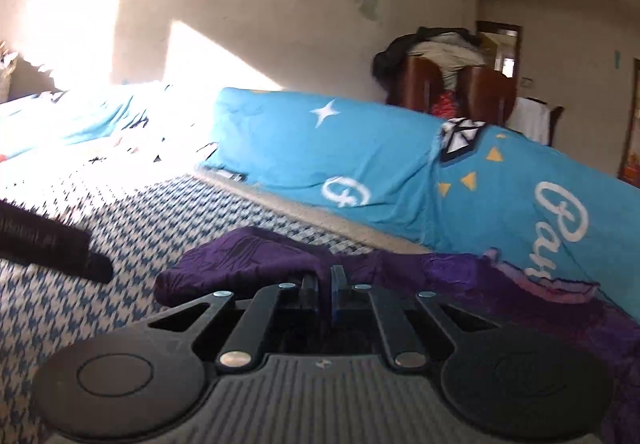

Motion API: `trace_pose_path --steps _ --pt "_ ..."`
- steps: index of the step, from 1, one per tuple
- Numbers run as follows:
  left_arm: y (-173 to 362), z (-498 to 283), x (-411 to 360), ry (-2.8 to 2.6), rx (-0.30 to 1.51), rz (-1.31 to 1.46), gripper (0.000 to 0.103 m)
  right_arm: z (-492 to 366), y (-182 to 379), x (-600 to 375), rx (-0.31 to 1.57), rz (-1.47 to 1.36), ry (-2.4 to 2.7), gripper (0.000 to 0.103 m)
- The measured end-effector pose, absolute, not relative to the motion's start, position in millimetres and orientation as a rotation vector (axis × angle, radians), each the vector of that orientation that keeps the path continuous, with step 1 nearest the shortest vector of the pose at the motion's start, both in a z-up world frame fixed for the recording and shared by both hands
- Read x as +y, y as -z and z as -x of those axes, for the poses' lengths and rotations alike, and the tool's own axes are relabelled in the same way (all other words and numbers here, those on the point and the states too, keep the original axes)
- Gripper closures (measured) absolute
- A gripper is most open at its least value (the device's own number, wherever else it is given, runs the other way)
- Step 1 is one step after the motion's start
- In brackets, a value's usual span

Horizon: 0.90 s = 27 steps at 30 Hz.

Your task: Fold clothes

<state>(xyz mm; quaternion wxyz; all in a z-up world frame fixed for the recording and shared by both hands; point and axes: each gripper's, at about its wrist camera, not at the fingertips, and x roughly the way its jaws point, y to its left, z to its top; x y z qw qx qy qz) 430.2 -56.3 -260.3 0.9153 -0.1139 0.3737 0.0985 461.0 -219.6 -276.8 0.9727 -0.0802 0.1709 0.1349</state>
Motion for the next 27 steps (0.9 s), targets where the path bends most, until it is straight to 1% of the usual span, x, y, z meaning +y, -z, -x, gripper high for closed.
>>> trace_pose_path --steps 2,4,7,9,10,11,12,14,17,20,27 --pt "259 -430 -64 -0.184 0.770 0.228 0.000 -456 260 -243 0.314 0.073 -0.175 0.097" --pt "258 -431 -72 -0.161 0.775 0.223 0.000 -449 246 -276 0.324 -0.058 -0.062 0.097" --pt "257 -431 -87 -0.126 0.784 0.206 0.000 -441 248 -325 0.442 -0.276 0.057 0.092" --pt "255 -429 -97 -0.100 0.784 0.192 0.000 -434 254 -346 0.512 -0.325 0.102 0.089" --pt "254 -428 -103 -0.091 0.784 0.182 0.000 -431 255 -353 0.524 -0.318 0.109 0.088" --pt "254 -427 -107 -0.083 0.784 0.172 0.000 -427 254 -358 0.523 -0.311 0.116 0.083" --pt "255 -428 -112 -0.073 0.788 0.166 0.000 -423 253 -363 0.521 -0.304 0.123 0.074" --pt "256 -428 -120 -0.051 0.795 0.154 0.000 -417 250 -372 0.522 -0.301 0.126 0.065" --pt "257 -433 -136 -0.017 0.804 0.111 0.000 -411 247 -384 0.526 -0.297 0.105 0.065" --pt "257 -442 -150 -0.013 0.796 0.052 0.000 -414 242 -376 0.514 -0.251 -0.021 0.065" --pt "266 -466 -160 -0.012 0.831 -0.005 0.000 -429 258 -332 0.551 -0.031 -0.189 0.065"
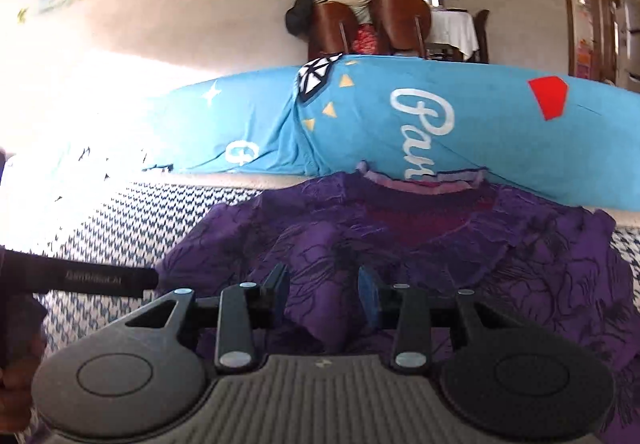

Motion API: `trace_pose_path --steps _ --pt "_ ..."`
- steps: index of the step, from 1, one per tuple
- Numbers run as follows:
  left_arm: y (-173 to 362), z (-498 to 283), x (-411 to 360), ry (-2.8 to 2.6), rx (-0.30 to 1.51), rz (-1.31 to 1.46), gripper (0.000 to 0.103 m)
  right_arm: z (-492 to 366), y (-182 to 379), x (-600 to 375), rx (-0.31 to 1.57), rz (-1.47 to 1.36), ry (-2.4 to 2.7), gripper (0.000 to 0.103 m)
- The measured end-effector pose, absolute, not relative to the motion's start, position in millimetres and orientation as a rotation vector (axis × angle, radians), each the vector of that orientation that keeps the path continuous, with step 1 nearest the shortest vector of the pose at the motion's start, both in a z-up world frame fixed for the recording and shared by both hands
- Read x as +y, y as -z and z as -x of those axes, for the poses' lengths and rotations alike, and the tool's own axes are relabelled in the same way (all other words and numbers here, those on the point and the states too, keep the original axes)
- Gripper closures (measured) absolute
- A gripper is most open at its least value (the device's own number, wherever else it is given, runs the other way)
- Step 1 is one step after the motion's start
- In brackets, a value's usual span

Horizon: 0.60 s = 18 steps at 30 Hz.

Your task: Fold clothes

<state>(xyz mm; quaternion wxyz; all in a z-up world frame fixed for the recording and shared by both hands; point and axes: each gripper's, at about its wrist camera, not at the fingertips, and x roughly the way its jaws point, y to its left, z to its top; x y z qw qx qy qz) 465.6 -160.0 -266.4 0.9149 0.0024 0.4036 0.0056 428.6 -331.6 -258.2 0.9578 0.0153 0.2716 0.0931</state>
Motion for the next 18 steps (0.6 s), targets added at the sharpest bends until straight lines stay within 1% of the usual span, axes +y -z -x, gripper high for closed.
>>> trace_pose_path --steps 4,9,16,17,18 --pt "272 -482 -158 -0.021 0.856 -0.004 0.000 -434 270 -317 0.557 0.059 -0.209 0.064" --pt "276 -499 -150 -0.052 0.880 0.009 0.000 -438 280 -300 0.549 0.162 -0.251 0.053" --pt "281 -504 -149 -0.054 0.890 -0.004 0.000 -454 301 -288 0.575 0.248 -0.213 0.053" --pt "280 -503 -150 -0.052 0.889 -0.009 0.000 -456 304 -288 0.578 0.252 -0.201 0.054" --pt "280 -502 -151 -0.050 0.887 -0.013 0.000 -459 307 -288 0.581 0.255 -0.190 0.060"
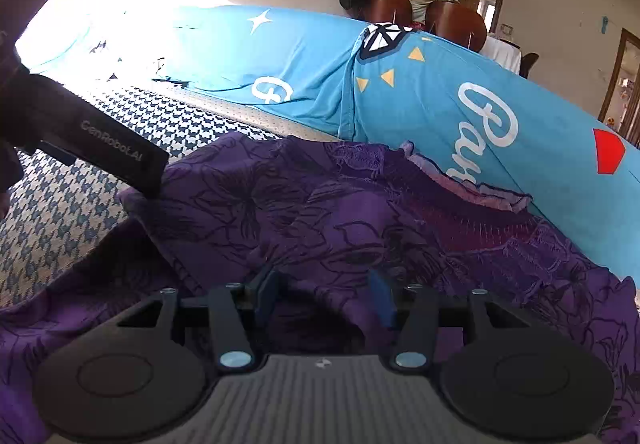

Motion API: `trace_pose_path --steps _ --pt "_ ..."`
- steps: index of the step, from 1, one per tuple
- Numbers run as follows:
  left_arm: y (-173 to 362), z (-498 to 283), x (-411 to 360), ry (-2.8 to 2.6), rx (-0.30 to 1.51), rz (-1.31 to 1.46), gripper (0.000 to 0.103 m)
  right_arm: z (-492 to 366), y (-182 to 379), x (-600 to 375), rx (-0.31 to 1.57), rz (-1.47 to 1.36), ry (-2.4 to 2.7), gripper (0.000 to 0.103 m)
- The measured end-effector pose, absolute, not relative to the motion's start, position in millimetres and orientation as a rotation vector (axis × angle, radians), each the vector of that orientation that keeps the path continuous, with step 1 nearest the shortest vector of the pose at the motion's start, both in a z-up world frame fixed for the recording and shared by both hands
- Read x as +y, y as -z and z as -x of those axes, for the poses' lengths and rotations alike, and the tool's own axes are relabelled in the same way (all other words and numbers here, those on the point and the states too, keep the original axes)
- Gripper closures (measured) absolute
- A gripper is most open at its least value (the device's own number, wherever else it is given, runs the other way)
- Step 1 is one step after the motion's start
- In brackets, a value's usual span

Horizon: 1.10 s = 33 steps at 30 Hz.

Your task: Fold clothes

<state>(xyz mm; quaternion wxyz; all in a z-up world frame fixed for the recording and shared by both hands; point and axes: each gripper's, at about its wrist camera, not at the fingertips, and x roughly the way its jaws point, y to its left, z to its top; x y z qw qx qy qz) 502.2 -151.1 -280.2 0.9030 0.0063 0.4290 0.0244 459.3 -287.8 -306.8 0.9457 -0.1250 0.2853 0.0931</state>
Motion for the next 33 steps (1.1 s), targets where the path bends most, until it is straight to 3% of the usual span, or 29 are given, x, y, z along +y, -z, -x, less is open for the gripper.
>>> trace_pose_path --steps 3,8,13,19,26,33 --pt "279 -501 -153 -0.047 0.883 -0.021 0.000 -461 305 -295 0.581 0.196 -0.147 0.083" --pt "279 -498 -158 -0.041 0.878 -0.027 0.000 -447 289 -311 0.531 0.102 -0.033 0.096" --pt "280 -490 -171 -0.023 0.861 -0.060 0.000 -422 271 -355 0.510 -0.071 0.130 0.096" --pt "283 -486 -179 -0.020 0.860 -0.054 0.000 -407 266 -367 0.512 -0.053 0.038 0.094" --pt "297 -490 -185 -0.002 0.917 -0.086 0.000 -419 267 -334 0.515 0.016 -0.134 0.076" --pt "309 -492 -184 0.024 0.970 -0.075 0.000 -434 280 -304 0.544 0.124 -0.217 0.074"
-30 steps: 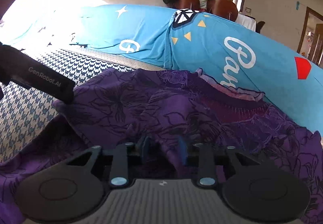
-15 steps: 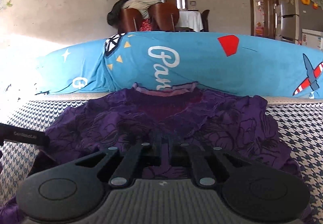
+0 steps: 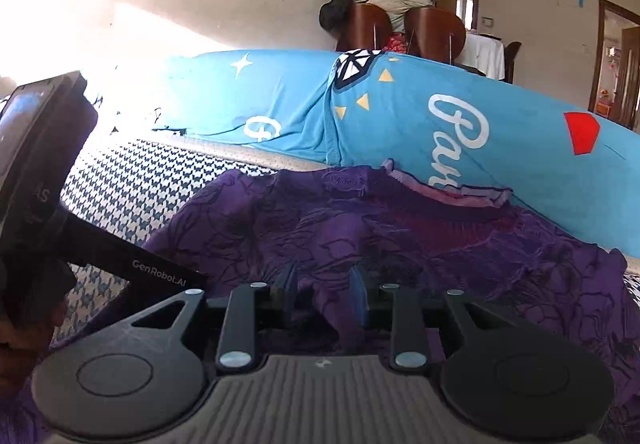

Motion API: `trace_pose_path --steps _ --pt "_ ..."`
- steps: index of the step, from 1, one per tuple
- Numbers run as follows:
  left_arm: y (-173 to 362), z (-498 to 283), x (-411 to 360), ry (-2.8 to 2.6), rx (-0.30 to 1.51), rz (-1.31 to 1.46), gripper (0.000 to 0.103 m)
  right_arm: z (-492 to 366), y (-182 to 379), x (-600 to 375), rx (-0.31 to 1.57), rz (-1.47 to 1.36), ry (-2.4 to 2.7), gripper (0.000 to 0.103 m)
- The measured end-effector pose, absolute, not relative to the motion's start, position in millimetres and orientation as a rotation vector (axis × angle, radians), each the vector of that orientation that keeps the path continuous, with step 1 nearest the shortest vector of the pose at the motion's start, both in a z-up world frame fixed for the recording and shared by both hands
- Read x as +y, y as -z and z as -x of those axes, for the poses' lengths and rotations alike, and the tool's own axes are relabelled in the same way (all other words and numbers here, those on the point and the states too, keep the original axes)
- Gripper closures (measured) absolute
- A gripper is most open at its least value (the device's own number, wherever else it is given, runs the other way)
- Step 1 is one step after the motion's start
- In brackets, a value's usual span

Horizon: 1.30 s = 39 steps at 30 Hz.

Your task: Fold clothes

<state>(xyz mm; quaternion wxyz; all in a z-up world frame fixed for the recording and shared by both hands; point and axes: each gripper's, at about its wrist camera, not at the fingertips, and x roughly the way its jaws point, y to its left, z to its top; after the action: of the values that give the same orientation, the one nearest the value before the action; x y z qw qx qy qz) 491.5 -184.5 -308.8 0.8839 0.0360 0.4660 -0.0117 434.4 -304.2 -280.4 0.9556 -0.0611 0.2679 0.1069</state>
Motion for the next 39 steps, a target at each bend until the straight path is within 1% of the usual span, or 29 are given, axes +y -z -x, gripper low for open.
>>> trace_pose_path --steps 11,20,22,24,26,31,32,34,35,38,39 --pt "310 -490 -175 0.042 0.983 -0.053 0.000 -454 304 -283 0.583 0.275 -0.243 0.073" --pt "310 -488 -174 0.038 0.980 -0.060 0.000 -460 314 -280 0.601 0.296 -0.237 0.071" --pt "309 -489 -173 0.037 0.980 -0.060 0.000 -459 312 -282 0.606 0.280 -0.246 0.069" --pt "309 -488 -173 0.037 0.980 -0.060 0.000 -458 310 -282 0.606 0.266 -0.261 0.061" --pt "308 -488 -173 0.037 0.981 -0.058 0.000 -457 309 -280 0.602 0.262 -0.278 0.057" --pt "309 -488 -173 0.038 0.979 -0.066 0.000 -460 318 -273 0.586 0.317 -0.257 0.058" --pt "309 -488 -173 0.037 0.978 -0.068 0.000 -461 320 -273 0.586 0.311 -0.251 0.058" --pt "307 -487 -175 0.035 0.965 -0.082 0.000 -463 320 -274 0.579 0.283 -0.240 0.065" --pt "306 -486 -176 0.033 0.957 -0.092 0.000 -462 320 -273 0.576 0.276 -0.240 0.073" --pt "301 -483 -181 0.028 0.930 -0.124 0.000 -459 315 -273 0.551 0.266 -0.215 0.091" --pt "300 -483 -182 0.029 0.926 -0.124 0.000 -457 312 -275 0.541 0.246 -0.200 0.092"
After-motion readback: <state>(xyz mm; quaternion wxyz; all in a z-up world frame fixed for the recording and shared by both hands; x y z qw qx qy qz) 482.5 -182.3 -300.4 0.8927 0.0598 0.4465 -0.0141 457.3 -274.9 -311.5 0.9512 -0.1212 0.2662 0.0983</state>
